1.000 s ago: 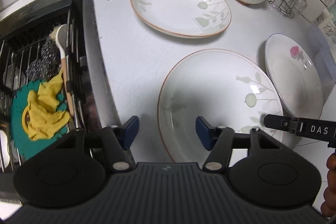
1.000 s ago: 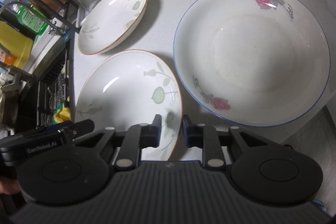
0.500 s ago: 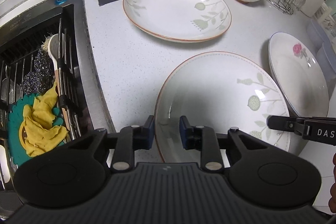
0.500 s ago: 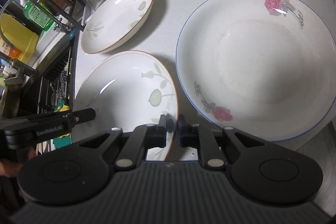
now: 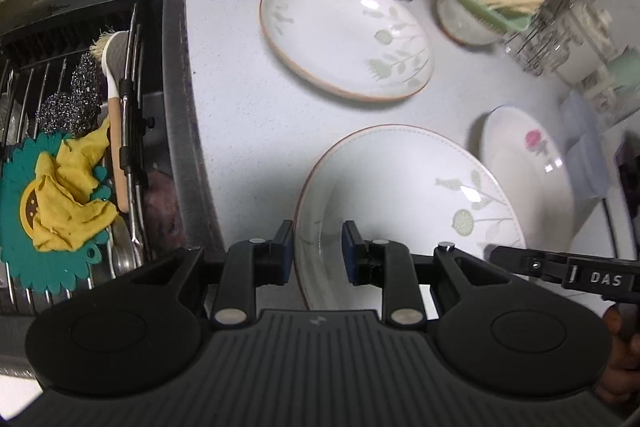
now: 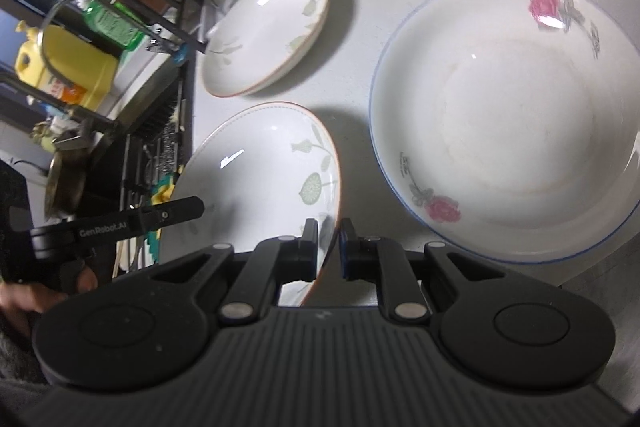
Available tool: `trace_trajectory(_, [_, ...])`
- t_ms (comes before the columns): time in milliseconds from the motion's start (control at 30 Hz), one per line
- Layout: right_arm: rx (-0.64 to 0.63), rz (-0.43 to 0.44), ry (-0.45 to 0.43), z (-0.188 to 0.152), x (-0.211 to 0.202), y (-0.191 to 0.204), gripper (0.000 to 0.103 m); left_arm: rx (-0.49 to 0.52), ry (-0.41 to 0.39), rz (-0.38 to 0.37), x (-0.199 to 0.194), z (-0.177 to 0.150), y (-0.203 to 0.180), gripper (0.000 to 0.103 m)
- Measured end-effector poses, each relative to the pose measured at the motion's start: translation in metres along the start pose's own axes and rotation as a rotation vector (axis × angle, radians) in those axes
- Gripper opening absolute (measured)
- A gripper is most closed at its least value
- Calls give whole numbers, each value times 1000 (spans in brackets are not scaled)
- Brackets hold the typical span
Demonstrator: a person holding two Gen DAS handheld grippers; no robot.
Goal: Organize plates and bowls
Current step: 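Lift the leaf-pattern plate with both grippers and carry it over the rose plate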
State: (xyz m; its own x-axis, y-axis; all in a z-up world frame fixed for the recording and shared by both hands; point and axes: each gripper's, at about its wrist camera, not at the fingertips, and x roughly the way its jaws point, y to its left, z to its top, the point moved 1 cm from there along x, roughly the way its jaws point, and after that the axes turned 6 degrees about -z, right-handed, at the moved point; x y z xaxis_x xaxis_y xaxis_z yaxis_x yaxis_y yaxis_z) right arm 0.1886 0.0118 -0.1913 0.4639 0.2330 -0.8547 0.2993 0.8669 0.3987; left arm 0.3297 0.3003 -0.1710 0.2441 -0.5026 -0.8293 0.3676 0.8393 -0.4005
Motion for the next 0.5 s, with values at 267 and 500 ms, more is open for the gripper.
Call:
trace_trajectory(267, [-20,17,-27,18,-35,-16,14,6,-40,-35,-17,13,-44,29])
trace_trajectory(500, [-22,16,-36,27,-67,-51,14,57,-29,-46,-11,21,-96,29])
